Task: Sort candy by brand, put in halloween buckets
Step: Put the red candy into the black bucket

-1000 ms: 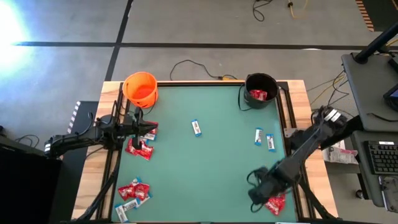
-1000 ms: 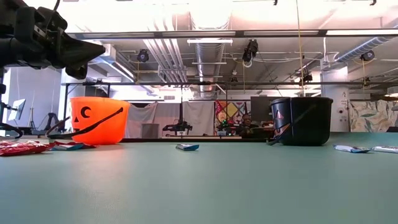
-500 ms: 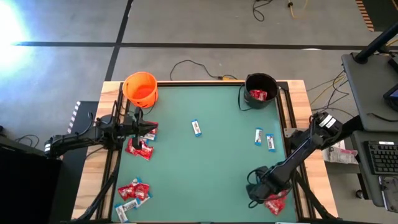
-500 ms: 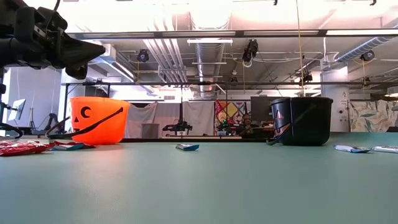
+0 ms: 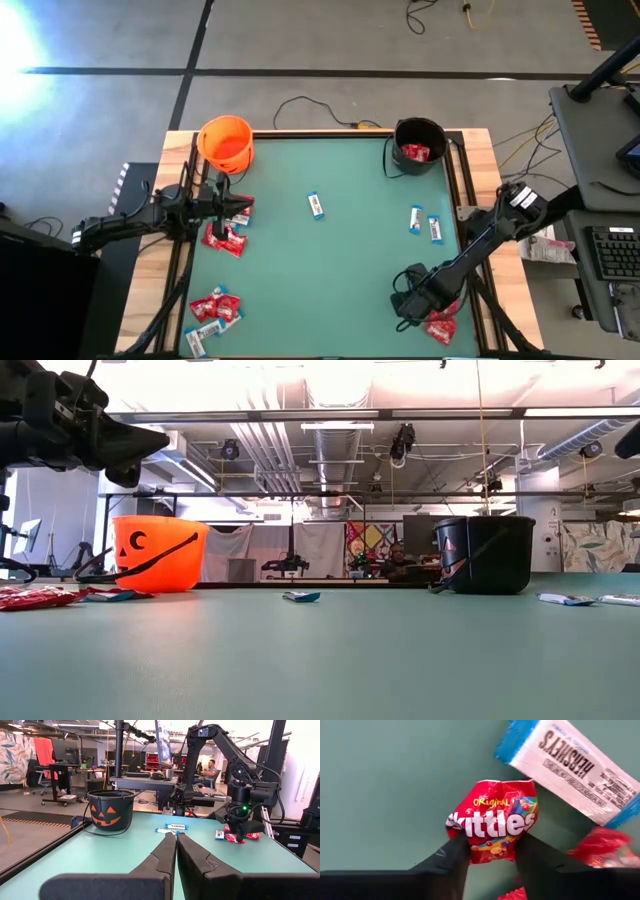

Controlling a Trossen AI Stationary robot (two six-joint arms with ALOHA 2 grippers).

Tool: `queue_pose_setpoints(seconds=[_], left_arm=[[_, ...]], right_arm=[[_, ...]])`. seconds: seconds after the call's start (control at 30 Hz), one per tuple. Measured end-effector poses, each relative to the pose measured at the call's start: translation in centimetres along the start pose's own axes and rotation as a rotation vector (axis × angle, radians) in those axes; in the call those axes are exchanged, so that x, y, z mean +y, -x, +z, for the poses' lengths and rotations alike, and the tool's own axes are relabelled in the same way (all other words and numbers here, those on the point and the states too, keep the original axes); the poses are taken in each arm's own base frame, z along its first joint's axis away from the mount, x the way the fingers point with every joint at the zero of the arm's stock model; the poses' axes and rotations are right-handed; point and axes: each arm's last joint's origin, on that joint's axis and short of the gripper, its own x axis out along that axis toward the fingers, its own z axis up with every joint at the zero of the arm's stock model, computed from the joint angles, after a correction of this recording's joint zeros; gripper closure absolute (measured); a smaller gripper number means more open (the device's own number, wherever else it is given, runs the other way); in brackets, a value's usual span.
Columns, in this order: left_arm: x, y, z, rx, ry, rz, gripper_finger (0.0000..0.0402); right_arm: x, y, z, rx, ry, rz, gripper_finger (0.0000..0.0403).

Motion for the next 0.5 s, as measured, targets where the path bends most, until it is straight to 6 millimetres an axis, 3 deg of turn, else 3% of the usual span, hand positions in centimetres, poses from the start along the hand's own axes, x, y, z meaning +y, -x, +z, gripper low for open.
queue_pose_setpoints(seconds=[0.27, 0.4, 0.5], left_arm=[[0.0, 0.0, 0.0, 0.0, 0.0, 0.0, 0.0402], [0.0, 0.0, 0.0, 0.001, 0.0, 0.0, 0.0402], [0.0, 0.0, 0.0, 0.0, 0.0, 0.0, 0.0402]], right_arm=[[0.8, 2.8, 0.3, -0.125, 0.019, -0.043, 0.0365], [2.7, 5.9, 1.6, -0.137, 0.092, -0.002, 0.0371], [4.0, 8.7, 3.6, -0.225, 0.169, 0.049, 0.0369]])
